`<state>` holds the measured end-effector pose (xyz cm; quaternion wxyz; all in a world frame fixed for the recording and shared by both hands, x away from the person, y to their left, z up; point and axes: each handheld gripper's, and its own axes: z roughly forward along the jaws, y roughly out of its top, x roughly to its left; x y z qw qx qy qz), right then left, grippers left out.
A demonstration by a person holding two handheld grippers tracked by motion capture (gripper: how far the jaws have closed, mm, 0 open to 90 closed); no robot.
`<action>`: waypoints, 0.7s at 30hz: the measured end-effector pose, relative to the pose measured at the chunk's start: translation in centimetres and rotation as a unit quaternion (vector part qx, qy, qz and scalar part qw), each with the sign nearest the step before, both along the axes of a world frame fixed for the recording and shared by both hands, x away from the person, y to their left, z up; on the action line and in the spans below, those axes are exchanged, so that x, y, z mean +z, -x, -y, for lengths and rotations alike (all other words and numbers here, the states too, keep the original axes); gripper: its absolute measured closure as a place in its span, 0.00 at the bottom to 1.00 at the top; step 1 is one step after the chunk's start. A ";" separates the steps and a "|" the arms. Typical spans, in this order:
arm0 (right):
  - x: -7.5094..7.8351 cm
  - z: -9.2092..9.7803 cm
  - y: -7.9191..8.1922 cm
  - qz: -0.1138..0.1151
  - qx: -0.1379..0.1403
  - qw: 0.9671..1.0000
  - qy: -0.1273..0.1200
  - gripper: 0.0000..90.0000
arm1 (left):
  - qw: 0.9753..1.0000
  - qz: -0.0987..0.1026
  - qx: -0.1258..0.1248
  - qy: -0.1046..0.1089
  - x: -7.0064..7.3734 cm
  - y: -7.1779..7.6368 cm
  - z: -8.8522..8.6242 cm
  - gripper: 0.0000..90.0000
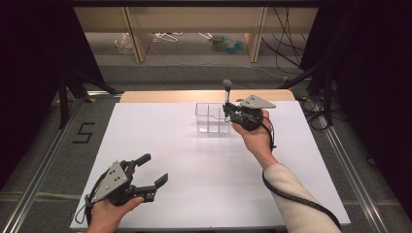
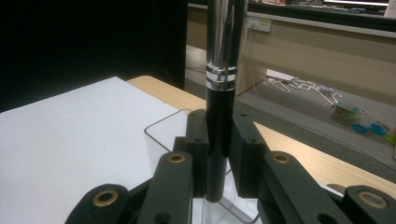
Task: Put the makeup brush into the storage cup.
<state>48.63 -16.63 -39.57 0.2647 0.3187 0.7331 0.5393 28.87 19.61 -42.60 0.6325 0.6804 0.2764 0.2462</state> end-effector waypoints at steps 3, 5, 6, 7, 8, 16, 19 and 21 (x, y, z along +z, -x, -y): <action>0.0 0.0 -0.1 0.002 0.000 1.000 -0.001 0.88 | 1.000 0.003 0.000 -0.003 0.0 0.0 0.0 0.18; 0.0 -0.1 -0.2 0.004 0.001 1.000 -0.004 0.88 | 1.000 0.003 0.000 -0.003 0.0 0.0 0.0 0.18; 0.0 -0.1 -0.2 0.005 0.002 1.000 -0.003 0.88 | 1.000 0.002 0.000 -0.003 0.0 0.0 0.0 0.18; 0.0 0.0 -0.2 0.003 -0.001 1.000 -0.001 0.88 | 1.000 0.000 0.001 0.000 0.0 0.0 0.0 0.18; 0.1 0.0 -0.2 0.005 -0.002 1.000 -0.003 0.88 | 1.000 0.000 0.001 0.001 0.0 0.0 0.0 0.18; 0.2 0.1 -0.3 0.006 -0.004 1.000 -0.003 0.88 | 1.000 -0.001 0.002 0.000 0.0 0.0 0.0 0.18; 0.2 0.2 -0.3 0.006 -0.005 1.000 0.000 0.88 | 1.000 0.003 0.001 -0.003 0.0 0.0 -0.1 0.18; 0.1 0.1 -0.4 0.005 -0.003 1.000 -0.002 0.88 | 1.000 -0.001 0.002 0.000 0.0 0.0 0.0 0.18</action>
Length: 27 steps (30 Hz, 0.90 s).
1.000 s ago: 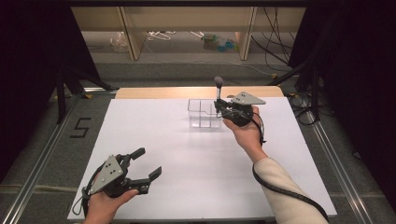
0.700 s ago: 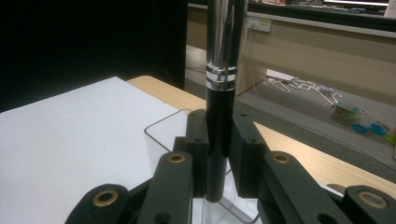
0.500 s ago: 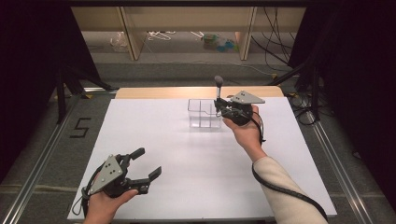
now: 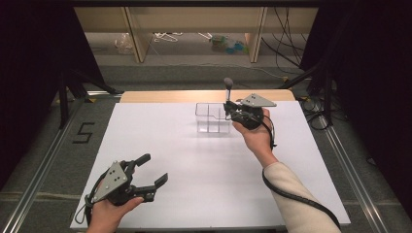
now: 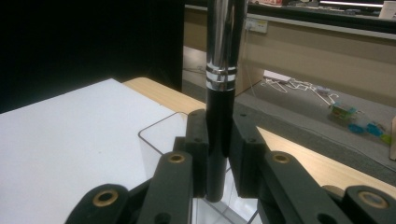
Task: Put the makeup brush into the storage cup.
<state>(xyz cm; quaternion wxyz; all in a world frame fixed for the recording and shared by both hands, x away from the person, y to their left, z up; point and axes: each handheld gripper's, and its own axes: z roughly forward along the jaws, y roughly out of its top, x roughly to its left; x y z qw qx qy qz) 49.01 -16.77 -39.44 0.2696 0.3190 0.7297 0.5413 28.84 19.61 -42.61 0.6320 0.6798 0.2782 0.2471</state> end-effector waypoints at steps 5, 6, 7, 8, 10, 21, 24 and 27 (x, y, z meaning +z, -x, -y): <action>0.0 -0.1 0.0 -0.003 -0.003 1.000 0.002 0.88 | 1.000 0.000 0.000 0.000 0.0 0.0 0.0 0.18; -0.1 -0.1 -0.1 -0.001 -0.002 1.000 0.002 0.88 | 1.000 0.000 0.000 -0.001 0.0 0.0 0.0 0.18; -0.1 -0.1 -0.1 -0.002 -0.003 1.000 0.003 0.88 | 1.000 0.004 -0.001 -0.004 0.0 -0.1 0.0 0.18; -0.1 -0.2 -0.2 0.000 -0.003 1.000 0.000 0.88 | 1.000 0.002 -0.001 -0.002 0.0 0.0 0.0 0.18; -0.2 -0.2 -0.2 -0.003 -0.004 1.000 0.003 0.88 | 1.000 0.000 0.000 0.000 0.0 0.0 0.0 0.18; -0.3 -0.2 -0.6 0.002 -0.010 1.000 0.002 0.88 | 1.000 0.004 -0.001 -0.004 0.0 -0.1 -0.1 0.18; -0.3 -0.2 -0.7 0.000 -0.009 1.000 0.003 0.88 | 1.000 0.003 0.000 -0.003 0.0 0.0 -0.1 0.18; -0.4 -0.1 -0.8 -0.001 -0.011 1.000 0.004 0.88 | 1.000 0.003 -0.001 -0.003 0.0 -0.1 0.0 0.18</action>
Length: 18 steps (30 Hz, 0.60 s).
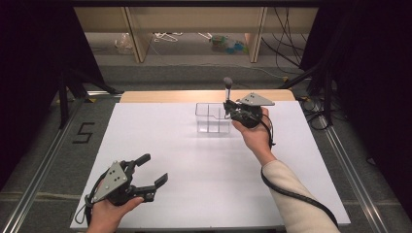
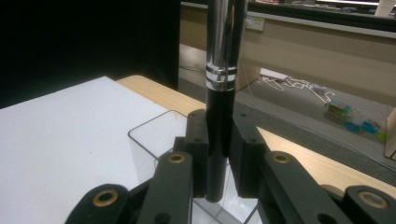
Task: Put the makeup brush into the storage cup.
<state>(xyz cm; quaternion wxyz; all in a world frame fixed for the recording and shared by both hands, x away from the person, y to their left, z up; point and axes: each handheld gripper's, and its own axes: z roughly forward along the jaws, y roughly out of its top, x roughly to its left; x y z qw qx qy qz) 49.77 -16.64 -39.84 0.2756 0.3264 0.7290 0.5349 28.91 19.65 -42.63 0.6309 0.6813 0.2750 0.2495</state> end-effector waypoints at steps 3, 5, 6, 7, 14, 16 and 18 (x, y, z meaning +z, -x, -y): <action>-0.1 0.0 -0.1 0.003 -0.001 1.000 0.003 0.88 | 1.000 0.000 0.000 0.000 0.0 0.0 0.0 0.18; -0.2 0.0 -0.1 -0.002 -0.002 1.000 0.002 0.88 | 1.000 -0.001 -0.001 0.001 0.0 0.0 0.0 0.18; -0.2 0.0 -0.2 -0.001 -0.001 1.000 0.005 0.88 | 1.000 -0.001 0.000 0.000 0.0 0.0 0.0 0.18; -0.2 0.1 -0.2 0.000 -0.002 1.000 0.007 0.88 | 1.000 -0.001 0.000 0.000 0.0 0.0 0.0 0.18; -0.4 0.0 -0.4 -0.002 -0.003 1.000 0.008 0.88 | 1.000 -0.002 -0.001 0.001 0.0 0.0 0.0 0.18; -0.4 0.0 -0.4 -0.003 -0.004 1.000 0.008 0.88 | 1.000 -0.003 -0.001 0.000 0.0 0.0 0.0 0.18; -0.5 0.0 -0.4 -0.005 -0.006 1.000 0.007 0.88 | 1.000 -0.004 0.000 0.001 -0.1 0.0 0.0 0.18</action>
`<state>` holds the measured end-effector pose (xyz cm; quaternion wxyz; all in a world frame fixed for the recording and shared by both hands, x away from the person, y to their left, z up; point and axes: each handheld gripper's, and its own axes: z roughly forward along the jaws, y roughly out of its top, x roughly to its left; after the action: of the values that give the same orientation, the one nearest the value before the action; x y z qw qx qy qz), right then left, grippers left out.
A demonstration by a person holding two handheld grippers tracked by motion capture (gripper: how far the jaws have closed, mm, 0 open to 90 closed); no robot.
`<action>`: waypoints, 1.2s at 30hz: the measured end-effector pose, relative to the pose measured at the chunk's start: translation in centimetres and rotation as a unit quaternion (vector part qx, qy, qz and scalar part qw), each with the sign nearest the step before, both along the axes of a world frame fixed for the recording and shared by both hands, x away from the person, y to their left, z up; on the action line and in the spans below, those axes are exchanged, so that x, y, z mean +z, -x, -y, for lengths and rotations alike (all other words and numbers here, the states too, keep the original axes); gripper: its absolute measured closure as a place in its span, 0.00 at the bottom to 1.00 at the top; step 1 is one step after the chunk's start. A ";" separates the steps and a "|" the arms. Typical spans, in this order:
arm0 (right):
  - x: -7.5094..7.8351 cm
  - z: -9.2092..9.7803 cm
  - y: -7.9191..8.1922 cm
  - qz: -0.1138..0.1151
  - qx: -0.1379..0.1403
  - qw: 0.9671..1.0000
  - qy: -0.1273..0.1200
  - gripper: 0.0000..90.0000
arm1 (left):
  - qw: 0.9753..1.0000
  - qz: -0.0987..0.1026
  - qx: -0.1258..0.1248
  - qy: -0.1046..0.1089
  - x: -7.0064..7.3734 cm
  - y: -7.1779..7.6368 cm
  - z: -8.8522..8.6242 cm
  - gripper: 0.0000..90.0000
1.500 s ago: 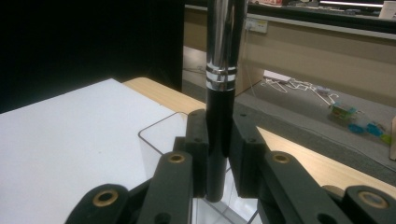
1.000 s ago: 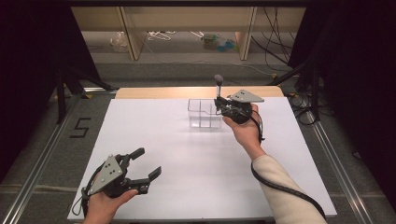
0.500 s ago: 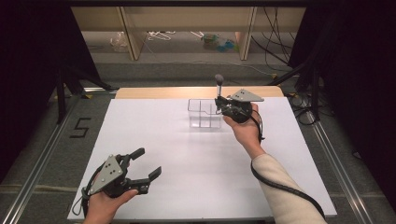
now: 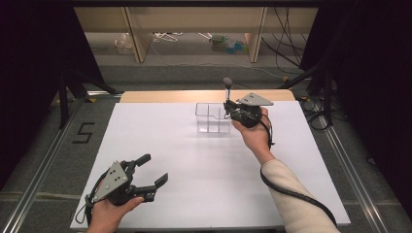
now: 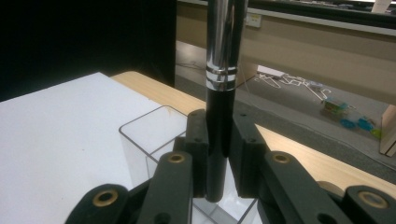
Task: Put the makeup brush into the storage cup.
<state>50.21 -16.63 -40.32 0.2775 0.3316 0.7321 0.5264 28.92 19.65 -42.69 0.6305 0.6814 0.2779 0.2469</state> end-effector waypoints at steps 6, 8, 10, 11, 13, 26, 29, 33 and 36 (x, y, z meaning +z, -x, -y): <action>-0.2 -0.1 -0.2 0.001 -0.002 1.000 0.002 0.88 | 1.000 -0.003 0.001 0.002 0.0 0.0 0.0 0.18; -0.3 -0.1 -0.3 0.000 0.000 1.000 0.001 0.88 | 1.000 -0.003 0.001 0.002 0.0 0.0 0.0 0.18; -0.3 -0.1 -0.3 0.002 -0.001 1.000 0.000 0.88 | 1.000 -0.001 0.001 0.000 0.0 0.0 0.0 0.18; -0.3 -0.1 -0.3 0.002 -0.003 1.000 0.002 0.88 | 1.000 0.000 0.000 -0.001 0.0 0.0 0.0 0.18; -0.4 -0.1 -0.4 -0.001 -0.003 1.000 0.000 0.88 | 1.000 -0.001 0.000 0.000 0.0 0.0 0.0 0.18; -0.8 -0.1 -0.7 -0.001 -0.006 1.000 0.002 0.88 | 1.000 -0.001 0.000 0.000 -0.1 0.0 -0.1 0.18; -0.9 -0.1 -0.7 -0.004 -0.008 1.000 0.005 0.88 | 1.000 -0.002 0.000 0.001 -0.1 0.0 -0.1 0.18; -1.0 0.0 -0.8 -0.005 -0.011 1.000 0.006 0.88 | 1.000 -0.002 0.000 0.001 -0.1 0.0 -0.1 0.18; -1.0 -0.1 -0.8 -0.007 -0.011 1.000 0.004 0.88 | 1.000 -0.001 0.000 0.000 -0.1 0.0 0.0 0.18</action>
<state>51.01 -16.56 -41.35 0.2800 0.3420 0.7324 0.5179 28.94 19.70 -42.75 0.6303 0.6817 0.2787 0.2456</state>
